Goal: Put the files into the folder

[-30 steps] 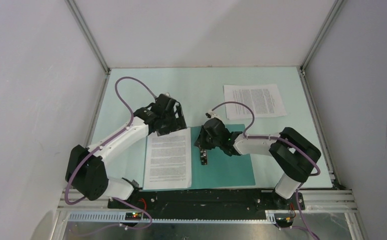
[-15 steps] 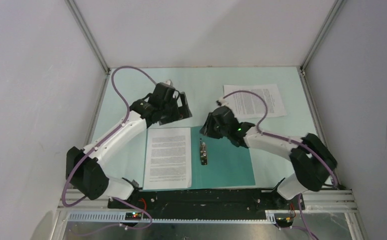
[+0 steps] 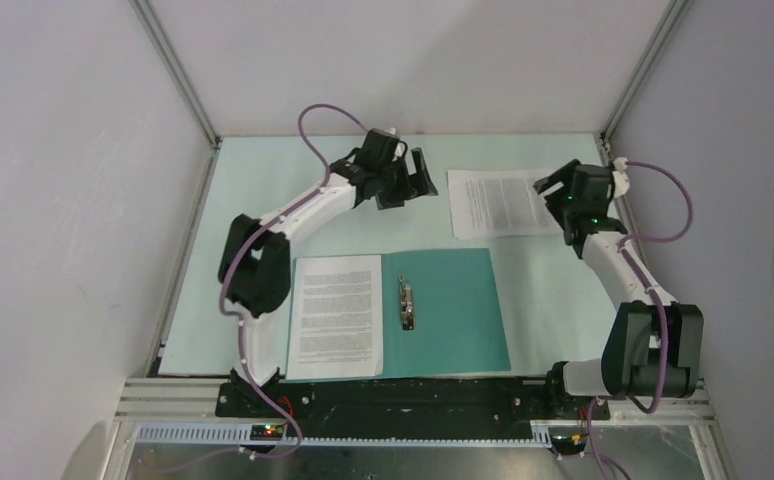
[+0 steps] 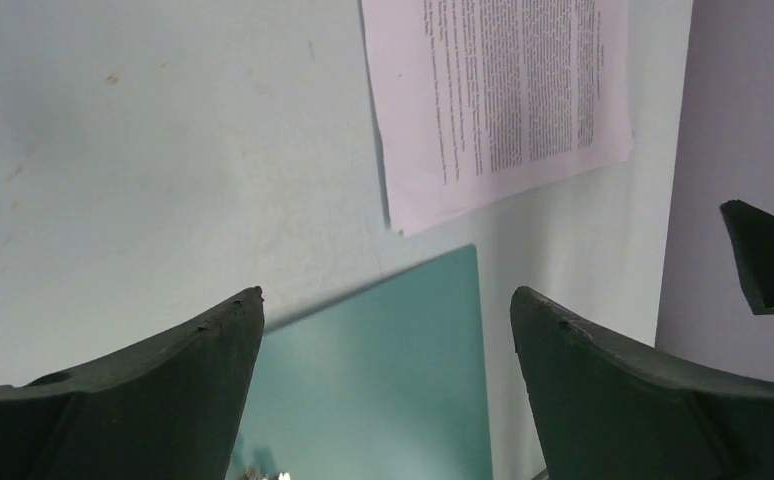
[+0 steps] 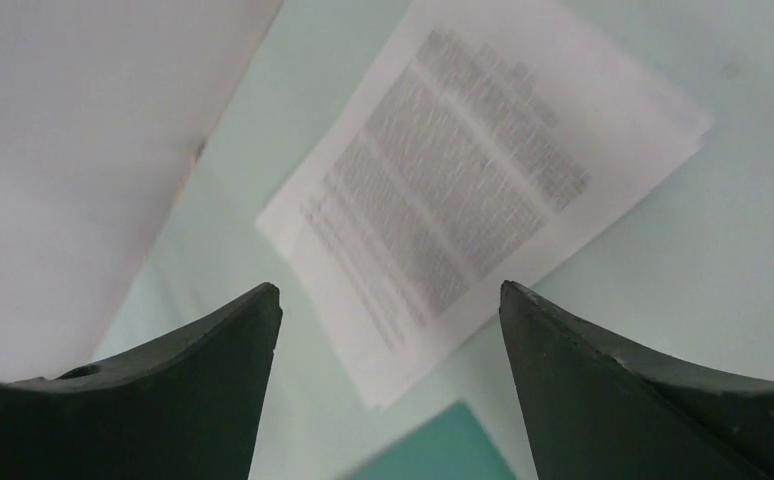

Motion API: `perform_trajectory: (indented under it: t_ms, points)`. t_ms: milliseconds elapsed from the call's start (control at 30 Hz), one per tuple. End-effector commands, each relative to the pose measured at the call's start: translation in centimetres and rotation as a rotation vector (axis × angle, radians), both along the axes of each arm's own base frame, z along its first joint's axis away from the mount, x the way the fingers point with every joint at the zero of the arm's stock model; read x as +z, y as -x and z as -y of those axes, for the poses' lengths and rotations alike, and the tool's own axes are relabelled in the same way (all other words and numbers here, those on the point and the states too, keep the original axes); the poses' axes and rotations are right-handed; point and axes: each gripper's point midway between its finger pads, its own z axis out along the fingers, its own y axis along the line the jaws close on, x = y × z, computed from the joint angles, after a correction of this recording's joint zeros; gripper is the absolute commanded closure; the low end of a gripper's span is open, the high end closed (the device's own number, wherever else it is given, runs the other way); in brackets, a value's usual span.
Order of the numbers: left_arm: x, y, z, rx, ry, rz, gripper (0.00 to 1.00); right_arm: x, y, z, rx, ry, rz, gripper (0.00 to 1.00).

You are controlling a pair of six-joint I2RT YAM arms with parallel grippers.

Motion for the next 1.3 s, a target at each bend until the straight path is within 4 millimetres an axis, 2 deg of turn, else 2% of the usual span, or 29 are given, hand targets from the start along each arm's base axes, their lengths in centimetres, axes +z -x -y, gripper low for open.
perform_trajectory:
  t_ms: [0, 33, 67, 100, 133, 167, 200, 233, 267, 300, 333, 367, 400, 433, 467, 500, 533, 700, 800, 1000, 1267]
  points:
    - [1.3, -3.1, 4.5, -0.064, 0.111, 0.049, 0.03, -0.3, -1.9, 5.5, -0.097, -0.025, 0.042, 0.14]
    - [1.0, -3.3, 5.1, -0.075, 0.119, 0.043, 0.03, -1.6, -2.0, 6.2, -0.106, -0.039, 0.013, 0.14]
    - [0.3, -4.0, 5.8, -0.077, 0.124, 0.034, 0.04, -2.2, -1.9, 7.7, -0.141, -0.052, -0.002, 0.14]
    - [0.7, -4.3, 6.5, -0.086, 0.141, 0.041, 0.04, -3.2, -2.2, 8.2, -0.146, -0.063, -0.016, 0.14]
    - [-0.9, -4.5, 7.0, -0.088, 0.14, 0.009, 0.04, -4.1, -2.3, 9.4, -0.171, -0.068, -0.028, 0.14]
    - [-0.7, -4.8, 7.4, -0.092, 0.152, 0.015, 0.04, -4.6, -2.3, 9.9, -0.182, -0.068, -0.035, 0.14]
    - [-2.1, -4.7, 7.9, -0.098, 0.151, -0.013, 0.04, -5.5, -2.3, 10.9, -0.2, -0.067, -0.049, 0.14]
    - [-2.0, -5.0, 8.3, -0.103, 0.161, -0.008, 0.04, -5.9, -2.3, 11.0, -0.195, -0.074, -0.054, 0.13]
    - [-3.1, -4.9, 8.8, -0.114, 0.163, -0.029, 0.04, -6.7, -2.4, 11.4, -0.192, -0.085, -0.064, 0.13]
    - [-2.7, -5.2, 9.3, -0.121, 0.176, -0.02, 0.04, -7.0, -2.4, 11.7, -0.192, -0.09, -0.066, 0.13]
    - [-3.7, -5.1, 9.8, -0.129, 0.179, -0.037, 0.04, -7.5, -2.5, 12.2, -0.197, -0.095, -0.068, 0.13]
    - [-3.2, -5.5, 10.2, -0.135, 0.192, -0.025, 0.04, -7.8, -2.5, 12.5, -0.202, -0.095, -0.072, 0.13]
    - [-3.9, -5.4, 10.7, -0.146, 0.199, -0.037, 0.04, -8.3, -2.3, 13.1, -0.213, -0.1, -0.083, 0.13]
    - [-3.2, -5.7, 11.2, -0.154, 0.217, -0.016, 0.04, -8.5, -2.3, 13.3, -0.215, -0.105, -0.085, 0.13]
    - [-3.7, -5.7, 11.6, -0.164, 0.228, -0.028, 0.04, -8.9, -2.4, 13.6, -0.211, -0.116, -0.086, 0.13]
    - [-2.8, -6.1, 12.2, -0.174, 0.254, -0.002, 0.04, -9.1, -2.4, 13.7, -0.211, -0.118, -0.087, 0.13]
    - [-3.3, -5.9, 12.9, -0.186, 0.272, -0.018, 0.04, -9.6, -2.4, 14.0, -0.216, -0.119, -0.097, 0.13]
    - [-2.4, -6.6, 15.5, -0.199, 0.37, -0.005, 0.04, -11.6, -2.8, 14.0, -0.192, -0.152, -0.117, 0.12]
    - [-2.6, -7.1, 16.6, -0.183, 0.429, -0.011, 0.03, -13.2, -3.0, 13.5, -0.168, -0.186, -0.14, 0.12]
    - [-5.4, -7.9, 17.2, -0.077, 0.471, -0.085, 0.03, -13.5, -3.9, 13.5, -0.14, -0.216, -0.143, 0.1]
    - [-7.7, -8.4, 16.9, 0.069, 0.49, -0.196, 0.02, -14.1, -4.4, 13.2, -0.087, -0.213, -0.197, 0.1]
